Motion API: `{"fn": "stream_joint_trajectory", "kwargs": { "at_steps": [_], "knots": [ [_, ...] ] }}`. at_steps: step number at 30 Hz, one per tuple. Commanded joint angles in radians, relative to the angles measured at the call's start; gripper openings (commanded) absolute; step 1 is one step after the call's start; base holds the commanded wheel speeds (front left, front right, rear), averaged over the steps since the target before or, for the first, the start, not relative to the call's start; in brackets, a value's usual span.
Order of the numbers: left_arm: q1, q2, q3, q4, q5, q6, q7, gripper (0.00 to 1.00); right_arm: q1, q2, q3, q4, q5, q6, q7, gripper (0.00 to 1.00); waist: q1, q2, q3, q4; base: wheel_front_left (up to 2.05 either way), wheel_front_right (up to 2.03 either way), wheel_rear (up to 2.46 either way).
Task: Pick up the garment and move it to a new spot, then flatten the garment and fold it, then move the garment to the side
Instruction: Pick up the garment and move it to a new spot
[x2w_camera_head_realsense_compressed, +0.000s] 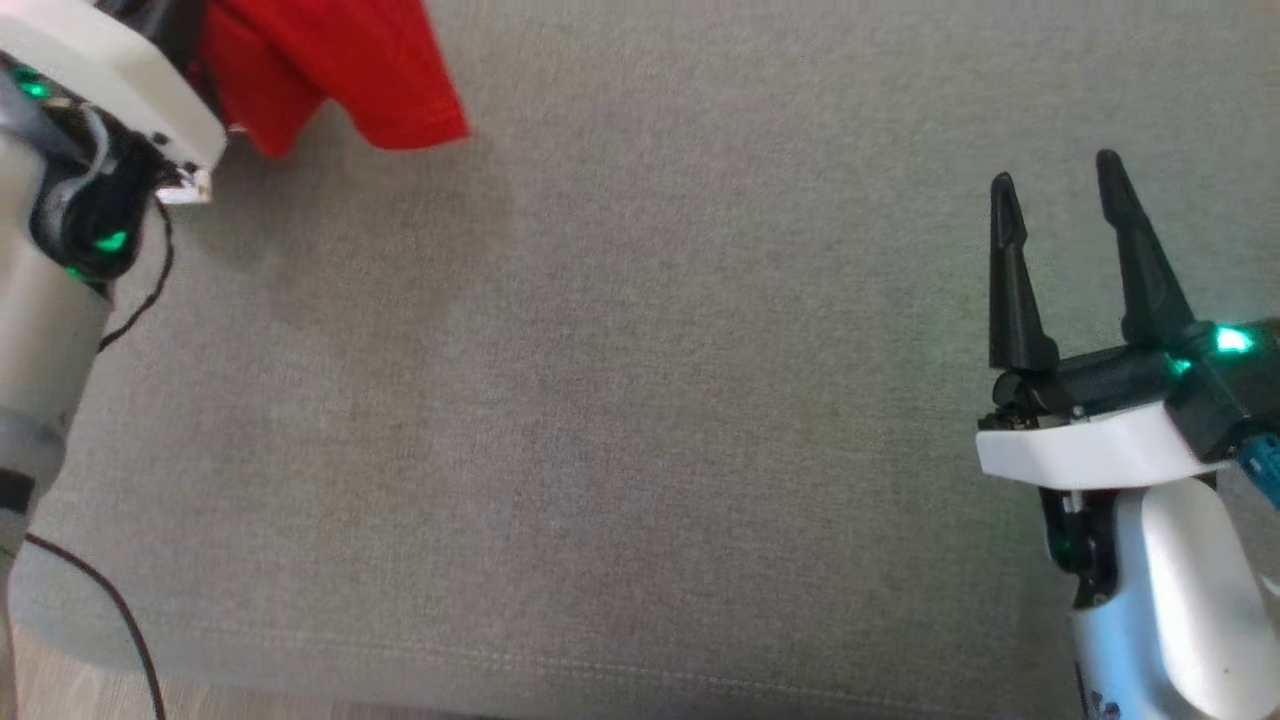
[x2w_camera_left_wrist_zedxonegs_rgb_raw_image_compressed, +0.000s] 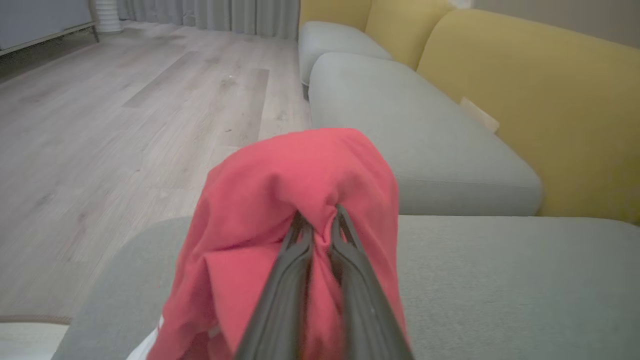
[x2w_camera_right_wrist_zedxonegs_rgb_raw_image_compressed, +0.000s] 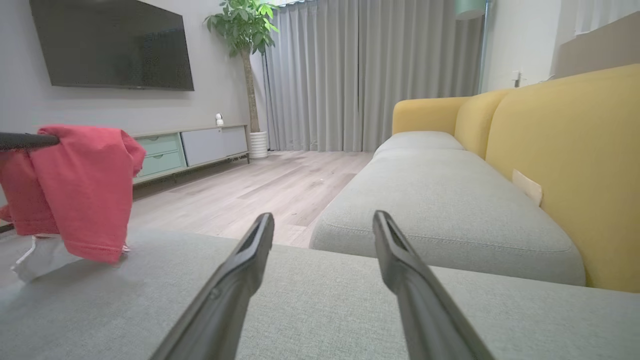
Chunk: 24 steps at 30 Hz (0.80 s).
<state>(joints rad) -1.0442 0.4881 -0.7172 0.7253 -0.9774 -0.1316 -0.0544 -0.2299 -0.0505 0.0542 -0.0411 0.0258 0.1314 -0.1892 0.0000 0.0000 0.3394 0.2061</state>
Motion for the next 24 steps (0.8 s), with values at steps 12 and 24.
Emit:
{"fn": "stream_joint_trajectory", "kwargs": {
  "at_steps": [12, 24],
  "knots": [
    [0.164, -0.04, -0.062, -0.384, -0.001, 0.129, 0.051, 0.0, 0.036, 0.0, 0.087, 0.035, 0.099, -0.001, -0.052, 1.0, 0.0, 0.0, -0.12, -0.103, 0.0, 0.0, 0.0],
    [0.286, -0.254, -0.143, -0.43, 0.017, 0.278, -0.011, 0.0, 0.031, 0.0, 0.194, 0.064, 0.16, -0.001, -0.069, 1.0, 0.0, 0.0, -0.117, -0.28, 0.0, 0.0, 0.0]
  ]
}}
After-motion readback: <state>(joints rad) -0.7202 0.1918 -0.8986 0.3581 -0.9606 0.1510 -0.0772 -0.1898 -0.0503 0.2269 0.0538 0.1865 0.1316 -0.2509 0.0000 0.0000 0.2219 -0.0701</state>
